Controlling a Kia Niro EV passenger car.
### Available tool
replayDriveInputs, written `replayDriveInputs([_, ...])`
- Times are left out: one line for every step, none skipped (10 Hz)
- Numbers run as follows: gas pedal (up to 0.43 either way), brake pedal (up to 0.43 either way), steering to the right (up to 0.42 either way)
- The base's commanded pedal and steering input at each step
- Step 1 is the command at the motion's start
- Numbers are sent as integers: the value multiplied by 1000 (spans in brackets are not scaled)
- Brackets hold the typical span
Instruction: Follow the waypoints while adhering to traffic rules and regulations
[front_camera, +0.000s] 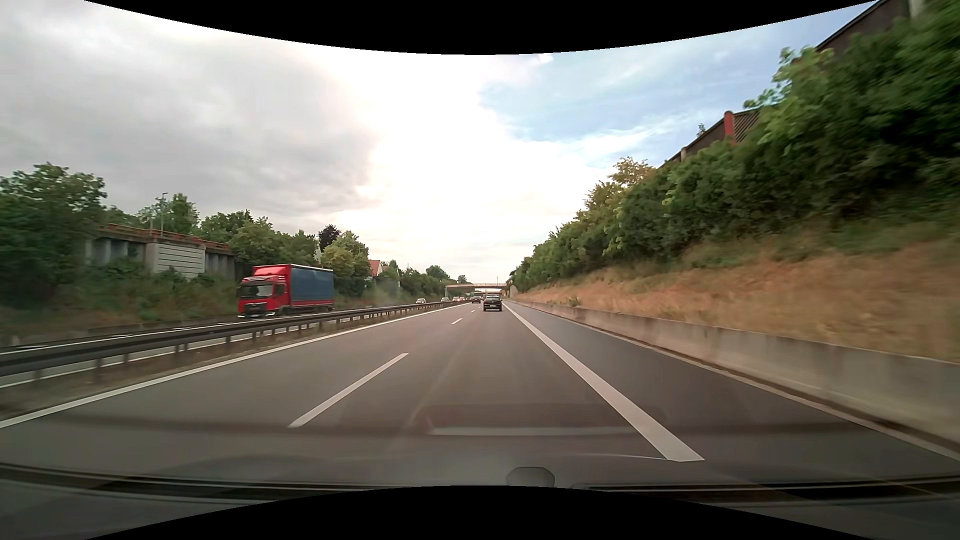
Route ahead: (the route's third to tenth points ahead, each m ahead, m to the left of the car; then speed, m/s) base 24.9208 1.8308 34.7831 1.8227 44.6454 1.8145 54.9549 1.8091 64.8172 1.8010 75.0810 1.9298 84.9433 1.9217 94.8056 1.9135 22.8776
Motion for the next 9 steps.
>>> replayDriveInputs([228, 0, -3])
replayDriveInputs([228, 0, -3])
replayDriveInputs([228, 0, -4])
replayDriveInputs([228, 0, -4])
replayDriveInputs([228, 0, -3])
replayDriveInputs([220, 0, -4])
replayDriveInputs([197, 0, -3])
replayDriveInputs([150, 0, -4])
replayDriveInputs([138, 0, -3])
